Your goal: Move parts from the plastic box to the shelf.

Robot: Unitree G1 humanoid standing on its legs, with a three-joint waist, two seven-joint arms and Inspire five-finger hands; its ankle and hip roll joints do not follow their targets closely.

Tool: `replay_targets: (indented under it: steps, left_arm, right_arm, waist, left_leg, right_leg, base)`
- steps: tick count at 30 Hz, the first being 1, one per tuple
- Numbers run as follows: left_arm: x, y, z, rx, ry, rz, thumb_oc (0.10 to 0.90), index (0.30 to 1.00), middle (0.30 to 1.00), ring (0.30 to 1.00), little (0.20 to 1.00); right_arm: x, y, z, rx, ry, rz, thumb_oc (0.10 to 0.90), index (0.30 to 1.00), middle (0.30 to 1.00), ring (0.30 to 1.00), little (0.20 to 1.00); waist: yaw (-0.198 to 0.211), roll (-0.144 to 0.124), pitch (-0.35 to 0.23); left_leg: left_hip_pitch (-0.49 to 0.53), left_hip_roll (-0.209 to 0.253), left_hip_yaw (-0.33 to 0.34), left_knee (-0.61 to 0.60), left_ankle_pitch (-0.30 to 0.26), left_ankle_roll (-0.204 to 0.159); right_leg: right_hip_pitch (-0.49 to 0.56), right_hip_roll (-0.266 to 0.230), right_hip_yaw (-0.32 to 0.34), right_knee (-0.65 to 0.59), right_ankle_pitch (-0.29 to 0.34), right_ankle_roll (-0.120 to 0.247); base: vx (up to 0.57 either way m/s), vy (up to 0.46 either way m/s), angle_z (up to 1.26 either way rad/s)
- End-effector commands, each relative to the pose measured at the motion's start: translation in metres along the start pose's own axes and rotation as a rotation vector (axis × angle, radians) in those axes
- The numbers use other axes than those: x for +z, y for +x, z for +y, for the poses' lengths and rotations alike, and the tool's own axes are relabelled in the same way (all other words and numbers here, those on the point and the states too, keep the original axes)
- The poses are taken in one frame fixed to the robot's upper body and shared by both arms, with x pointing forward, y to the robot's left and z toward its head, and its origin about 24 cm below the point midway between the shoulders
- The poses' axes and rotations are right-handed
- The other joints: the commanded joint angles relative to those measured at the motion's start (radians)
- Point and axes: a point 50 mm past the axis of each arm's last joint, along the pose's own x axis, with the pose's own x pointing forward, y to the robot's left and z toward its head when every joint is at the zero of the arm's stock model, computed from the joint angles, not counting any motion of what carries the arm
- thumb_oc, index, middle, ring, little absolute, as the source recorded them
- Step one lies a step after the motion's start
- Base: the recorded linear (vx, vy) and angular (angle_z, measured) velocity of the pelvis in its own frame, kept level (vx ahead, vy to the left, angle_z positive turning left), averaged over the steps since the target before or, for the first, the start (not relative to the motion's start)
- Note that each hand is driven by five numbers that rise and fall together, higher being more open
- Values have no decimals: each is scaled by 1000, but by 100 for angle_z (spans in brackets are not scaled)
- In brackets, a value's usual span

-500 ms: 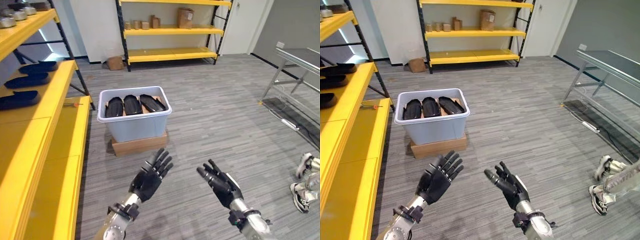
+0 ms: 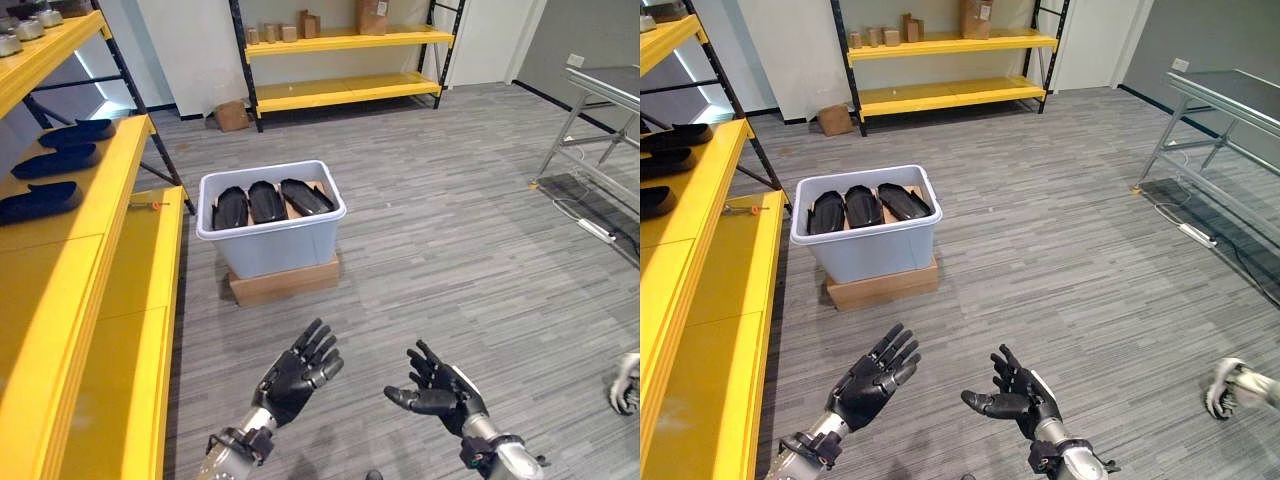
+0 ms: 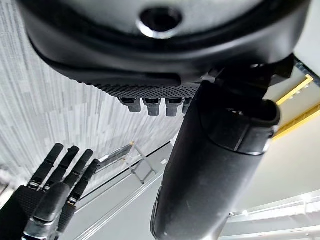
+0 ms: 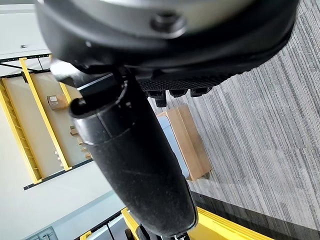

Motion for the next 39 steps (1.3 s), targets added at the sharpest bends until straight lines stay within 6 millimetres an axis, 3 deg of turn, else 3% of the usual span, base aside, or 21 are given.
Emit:
replay_targets:
  steps: [1,6,10,25,39]
  left_arm:
    - [49,17,-10,4,297,-178,900,1000,1000,1000,1000]
    - [71,12,-3,130,549,-205,900,1000,1000,1000,1000]
    - [82,9,2,201,623,-226,900,1000,1000,1000,1000]
    - [88,-5,8,268,620,-256,900,1000,1000,1000,1000]
    - [79,8,2,160,592,-194,900,1000,1000,1000,1000]
  right_arm:
    - [47,15,12,85,-53,-225,900,1000,1000,1000,1000]
    - [53,15,13,102,-50,-230,900,1000,1000,1000,1000]
    - [55,17,16,130,-50,-241,900,1000,1000,1000,1000]
    - [64,24,25,182,-126,-271,900,1000,1000,1000,1000]
    - [70,27,24,150,-115,-305,900,1000,1000,1000,1000]
  waist:
    - [4,-34,-27]
    - [15,-31,-24]
    - [27,-25,-23]
    - [82,-31,-19]
    - [67,-38,-3]
  left_leg:
    - [51,33,7,-3,-127,-25]
    - [49,31,0,-3,-121,-26]
    - [44,29,-12,-3,-118,-27]
    - [27,16,-58,-3,-110,-26]
    - [45,8,-39,-3,-124,2]
  right_leg:
    - [31,-52,-19,7,-57,81]
    - [33,-54,-28,7,-59,81]
    - [34,-57,-40,7,-60,81]
    - [49,-74,-87,7,-66,84]
    - [25,-95,-56,77,-78,105]
  base:
    - [0,0,0]
    - [-7,11,2]
    - [4,29,5]
    - [21,53,13]
    - [15,64,0]
